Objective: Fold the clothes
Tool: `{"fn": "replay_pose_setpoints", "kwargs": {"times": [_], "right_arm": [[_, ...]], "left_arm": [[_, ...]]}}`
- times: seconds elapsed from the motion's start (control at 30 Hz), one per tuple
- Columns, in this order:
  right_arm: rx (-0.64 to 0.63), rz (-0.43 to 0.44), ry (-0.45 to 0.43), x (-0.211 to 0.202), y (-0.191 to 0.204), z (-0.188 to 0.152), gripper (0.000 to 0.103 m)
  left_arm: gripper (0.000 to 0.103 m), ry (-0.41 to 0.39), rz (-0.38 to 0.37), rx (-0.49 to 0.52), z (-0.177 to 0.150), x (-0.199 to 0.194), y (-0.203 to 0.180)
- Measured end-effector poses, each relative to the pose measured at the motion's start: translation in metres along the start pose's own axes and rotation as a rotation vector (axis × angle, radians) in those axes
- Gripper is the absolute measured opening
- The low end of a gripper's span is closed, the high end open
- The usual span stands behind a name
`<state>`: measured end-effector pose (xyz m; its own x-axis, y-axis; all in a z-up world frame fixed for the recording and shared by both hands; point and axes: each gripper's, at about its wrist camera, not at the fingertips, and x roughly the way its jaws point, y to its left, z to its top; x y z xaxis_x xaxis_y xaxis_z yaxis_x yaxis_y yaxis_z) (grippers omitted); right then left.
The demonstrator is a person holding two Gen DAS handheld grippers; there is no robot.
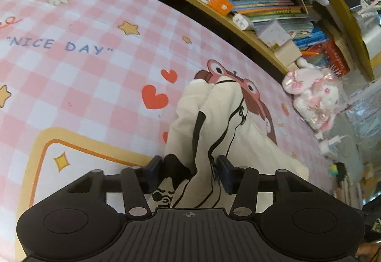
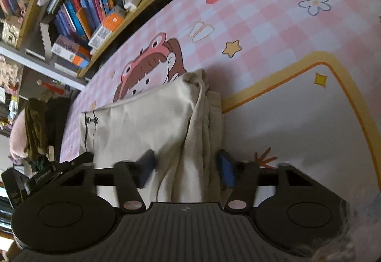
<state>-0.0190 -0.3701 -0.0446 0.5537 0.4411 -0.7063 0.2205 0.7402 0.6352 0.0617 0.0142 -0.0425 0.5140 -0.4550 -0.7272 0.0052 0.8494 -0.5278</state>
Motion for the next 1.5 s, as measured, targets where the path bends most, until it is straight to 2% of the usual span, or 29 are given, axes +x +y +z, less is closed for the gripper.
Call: {"fn": "replay_pose_setpoints", "kwargs": {"times": [0.03,0.07,0.13,0.17,0.23,0.33,0.4,0.43,0.47,0.53,0.57,0.7,0.77,0.83,0.87,0.93,1.0,1.07,1.1,1.13,1.2,1.27,1.37,1.5], "right_arm": [[-0.008,-0.004,0.001,0.002,0.001,0.000,0.039],[-0.017,0.002,0.002,0.003,0.002,0.000,0.027],[-0.061,0.001,-0.048,-0.003,0.009,-0.001,0.019],[-0.132,-0.010,-0.088,-0.008,0.017,-0.002,0.016],[-0.279,-0.036,-0.165,-0.019,0.033,-0.003,0.016],[-0.361,-0.056,-0.176,-0.023,0.040,-0.002,0.016],[-0.319,-0.064,-0.134,-0.017,0.032,0.004,0.016],[-0.284,-0.067,-0.111,-0.014,0.026,0.007,0.018],[-0.243,-0.069,-0.088,-0.011,0.019,0.010,0.025],[-0.178,-0.067,-0.068,-0.008,0.010,0.010,0.037],[-0.150,-0.059,-0.061,-0.008,0.005,0.011,0.039],[-0.080,-0.041,-0.045,-0.002,-0.002,0.010,0.039],[-0.062,-0.037,-0.039,0.001,-0.002,0.010,0.040],[-0.079,-0.042,-0.037,0.003,0.002,0.011,0.033],[-0.089,-0.045,-0.037,0.004,0.004,0.011,0.026],[-0.180,-0.050,-0.071,-0.002,0.016,0.009,0.019],[-0.345,-0.051,-0.132,-0.015,0.035,0.002,0.017],[-0.460,-0.034,-0.176,-0.024,0.046,-0.004,0.017],[-0.476,-0.035,-0.179,-0.026,0.046,-0.006,0.017],[-0.437,-0.046,-0.163,-0.023,0.040,-0.003,0.017],[-0.359,-0.066,-0.130,-0.019,0.028,0.001,0.020],[-0.281,-0.087,-0.097,-0.014,0.016,0.006,0.037],[-0.177,-0.080,-0.057,-0.011,-0.001,0.011,0.051],[-0.113,-0.046,-0.022,-0.005,-0.008,0.015,0.054]], "left_arm": [[0.025,-0.008,-0.007,0.004,-0.001,-0.003,-0.002],[0.021,-0.018,-0.015,0.011,-0.001,-0.006,-0.005],[0.019,-0.060,-0.030,0.082,-0.006,-0.019,-0.021],[0.019,-0.079,-0.036,0.125,-0.008,-0.025,-0.030],[0.020,-0.071,-0.034,0.193,-0.012,-0.027,-0.043],[0.023,-0.024,0.001,0.193,-0.009,-0.019,-0.041],[0.027,-0.004,-0.011,0.135,-0.006,-0.015,-0.031],[0.032,0.003,-0.022,0.110,-0.004,-0.013,-0.026],[0.035,0.008,-0.027,0.091,-0.004,-0.012,-0.022],[0.047,0.017,-0.022,0.072,-0.004,-0.009,-0.018],[0.049,0.024,-0.020,0.065,-0.004,-0.007,-0.016],[0.050,0.039,-0.045,0.030,-0.008,0.004,-0.011],[0.046,0.037,-0.049,0.029,-0.009,0.006,-0.013],[0.029,0.036,-0.038,0.050,-0.009,0.007,-0.019],[0.026,0.022,-0.032,0.078,-0.010,0.004,-0.025],[0.023,-0.005,-0.013,0.148,-0.013,-0.002,-0.037],[0.023,-0.015,0.008,0.213,-0.017,-0.006,-0.045],[0.024,0.005,0.017,0.210,-0.016,-0.003,-0.043],[0.027,0.014,0.013,0.184,-0.015,-0.002,-0.037],[0.029,0.022,0.006,0.157,-0.013,-0.001,-0.032],[0.032,0.030,-0.017,0.126,-0.010,-0.001,-0.027],[0.038,0.033,-0.017,0.125,-0.009,0.000,-0.025],[0.041,0.044,-0.020,0.100,-0.009,0.004,-0.021],[0.040,0.044,-0.038,0.061,-0.011,0.009,-0.016]]}}
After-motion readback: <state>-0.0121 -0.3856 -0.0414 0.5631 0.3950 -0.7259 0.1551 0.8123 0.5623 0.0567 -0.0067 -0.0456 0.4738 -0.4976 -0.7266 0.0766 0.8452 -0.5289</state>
